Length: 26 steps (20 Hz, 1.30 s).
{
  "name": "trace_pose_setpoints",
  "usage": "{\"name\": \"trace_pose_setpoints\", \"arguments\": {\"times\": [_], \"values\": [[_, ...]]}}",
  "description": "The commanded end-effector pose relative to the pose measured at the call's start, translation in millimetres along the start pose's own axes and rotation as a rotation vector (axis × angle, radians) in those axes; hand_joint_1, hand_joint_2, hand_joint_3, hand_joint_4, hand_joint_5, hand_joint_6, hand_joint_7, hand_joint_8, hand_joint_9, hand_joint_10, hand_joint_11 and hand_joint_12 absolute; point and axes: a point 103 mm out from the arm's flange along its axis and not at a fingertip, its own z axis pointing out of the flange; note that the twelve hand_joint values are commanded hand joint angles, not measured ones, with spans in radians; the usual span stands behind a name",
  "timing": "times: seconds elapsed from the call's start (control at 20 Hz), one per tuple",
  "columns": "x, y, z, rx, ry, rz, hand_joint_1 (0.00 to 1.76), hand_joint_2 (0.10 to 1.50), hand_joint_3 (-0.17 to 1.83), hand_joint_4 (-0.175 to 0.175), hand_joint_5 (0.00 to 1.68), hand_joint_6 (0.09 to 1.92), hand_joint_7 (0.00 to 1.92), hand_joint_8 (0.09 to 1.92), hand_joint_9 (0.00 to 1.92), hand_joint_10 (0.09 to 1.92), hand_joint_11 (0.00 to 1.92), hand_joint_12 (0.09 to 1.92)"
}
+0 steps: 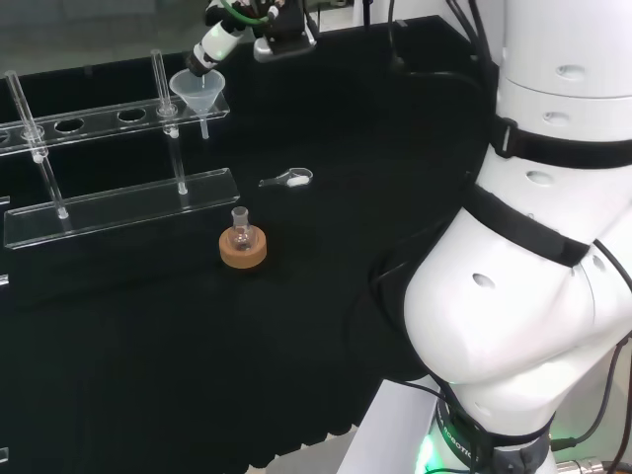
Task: Pick up the funnel from the transparent funnel stand.
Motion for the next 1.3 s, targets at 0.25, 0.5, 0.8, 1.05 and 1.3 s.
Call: {"name": "trace_pose_setpoints", "arguments": {"times": [0.25,0.5,0.8,1.05,1.3], "values": [[44,26,15,0.105,-0.118,-0.057,0.50,0.76,0.17,-0.012,0.00,0.09,0.03,0.09,0.00,0.76,0.19,1.57],[52,38,21,0.115,-0.185,-0.039,0.61,0.74,0.16,-0.022,0.00,0.09,0.05,0.09,0.00,0.86,0.23,1.56],[47,49,24,0.114,-0.207,-0.032,0.71,0.73,0.17,-0.032,0.00,0.09,0.06,0.09,0.02,0.91,0.29,1.54],[45,55,27,0.114,-0.202,-0.025,0.73,0.70,0.25,-0.035,0.00,0.09,0.01,0.28,0.06,0.91,0.32,1.52],[40,63,31,0.116,-0.197,-0.021,0.73,0.69,0.29,-0.039,0.01,0.09,0.00,0.38,0.09,0.91,0.34,1.51]]}}
